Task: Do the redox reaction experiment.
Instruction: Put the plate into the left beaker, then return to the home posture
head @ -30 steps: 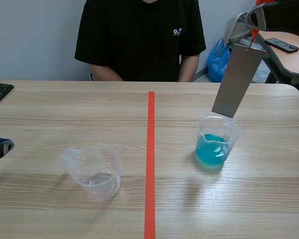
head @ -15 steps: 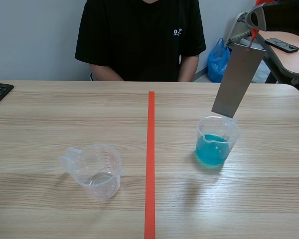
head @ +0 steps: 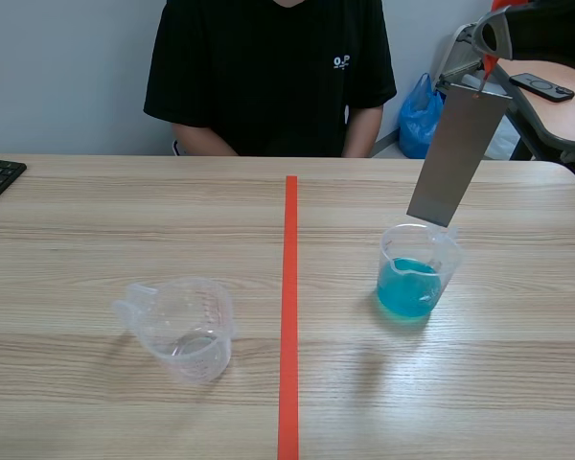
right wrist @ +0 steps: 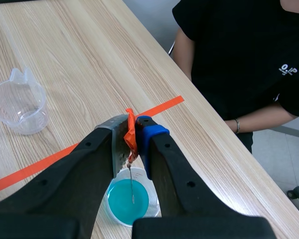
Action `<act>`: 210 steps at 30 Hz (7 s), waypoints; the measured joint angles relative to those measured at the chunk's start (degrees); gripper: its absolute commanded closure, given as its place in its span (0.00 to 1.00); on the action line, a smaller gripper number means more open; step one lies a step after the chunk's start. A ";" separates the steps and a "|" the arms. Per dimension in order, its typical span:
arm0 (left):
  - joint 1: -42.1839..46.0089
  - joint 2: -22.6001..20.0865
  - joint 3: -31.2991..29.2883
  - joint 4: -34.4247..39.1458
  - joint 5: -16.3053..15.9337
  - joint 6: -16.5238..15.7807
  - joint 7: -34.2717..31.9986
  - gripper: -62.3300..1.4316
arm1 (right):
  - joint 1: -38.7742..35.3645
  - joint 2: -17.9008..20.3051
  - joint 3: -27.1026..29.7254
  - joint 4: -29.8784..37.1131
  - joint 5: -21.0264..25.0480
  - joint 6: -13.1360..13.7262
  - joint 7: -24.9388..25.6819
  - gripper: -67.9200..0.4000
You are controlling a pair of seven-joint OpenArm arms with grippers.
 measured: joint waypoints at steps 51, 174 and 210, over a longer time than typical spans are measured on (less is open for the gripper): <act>3.63 6.19 -2.84 7.72 6.40 0.68 -0.13 0.93 | 18.56 -21.70 -30.40 0.00 -7.08 -1.27 -1.99 0.97; 7.85 5.88 -2.84 17.81 6.05 0.70 -7.50 0.36 | 13.70 -22.71 -52.17 -2.78 -25.97 0.72 22.43 0.00; 18.56 6.34 -2.89 48.39 -5.95 8.68 -4.79 0.00 | -21.94 1.05 0.79 3.85 -14.49 -10.49 21.55 0.00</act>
